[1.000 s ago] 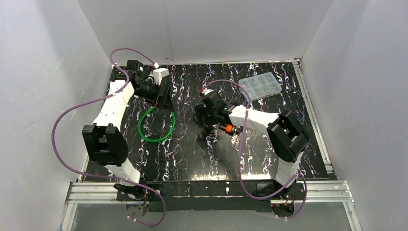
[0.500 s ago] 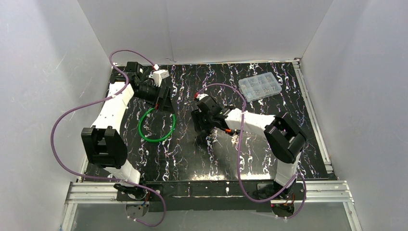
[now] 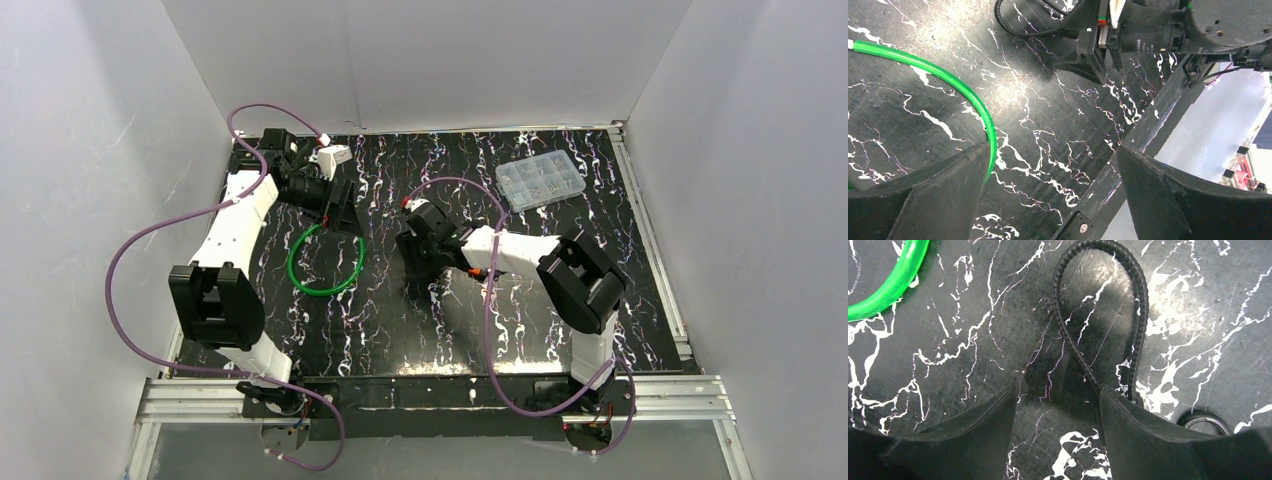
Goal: Unlock with the key
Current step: Move the lock to the center of the board, then move the key to the center of the board.
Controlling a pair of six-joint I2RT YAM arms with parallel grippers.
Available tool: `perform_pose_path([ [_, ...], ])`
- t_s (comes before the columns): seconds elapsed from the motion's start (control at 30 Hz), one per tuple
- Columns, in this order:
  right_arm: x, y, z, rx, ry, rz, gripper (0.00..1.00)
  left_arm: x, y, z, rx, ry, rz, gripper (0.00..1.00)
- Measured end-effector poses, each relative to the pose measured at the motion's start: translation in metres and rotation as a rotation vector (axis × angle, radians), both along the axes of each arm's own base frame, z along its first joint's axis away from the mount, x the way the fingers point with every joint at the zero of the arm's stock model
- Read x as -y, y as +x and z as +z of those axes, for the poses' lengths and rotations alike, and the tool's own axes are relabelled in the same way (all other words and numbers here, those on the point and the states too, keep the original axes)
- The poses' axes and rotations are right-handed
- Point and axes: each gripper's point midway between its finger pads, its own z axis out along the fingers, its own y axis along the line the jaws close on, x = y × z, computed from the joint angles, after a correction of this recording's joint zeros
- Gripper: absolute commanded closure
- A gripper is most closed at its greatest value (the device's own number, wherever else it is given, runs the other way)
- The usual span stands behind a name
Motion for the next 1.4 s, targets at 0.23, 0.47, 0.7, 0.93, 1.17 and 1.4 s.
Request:
perform_pose_path([
  [0.23,-0.005,-0.005,-0.006,-0.017,0.007,0.019,0.39,0.0,-0.002,-0.001,0.002,0.0,0.001,0.02],
  [0.47,-0.019,-0.036,-0.006,-0.037,0.018,0.091,0.4,0.0,-0.005,0.006,0.029,-0.004,0.002,0.02],
  [0.7,-0.026,-0.068,0.005,-0.062,0.041,0.147,0.29,0.001,-0.008,0.008,0.037,-0.012,0.002,0.02],
  [0.93,0.001,-0.055,0.071,0.037,0.104,0.058,0.25,0.003,-0.009,0.01,0.03,-0.026,0.004,0.02],
  [1.17,0.069,-0.04,0.098,0.075,0.176,-0.146,0.26,0.004,-0.009,0.011,0.028,-0.037,0.003,0.02],
  [1.4,0.143,-0.053,0.033,-0.045,0.037,-0.337,0.3,0.007,-0.011,0.014,0.026,-0.061,-0.002,0.02],
])
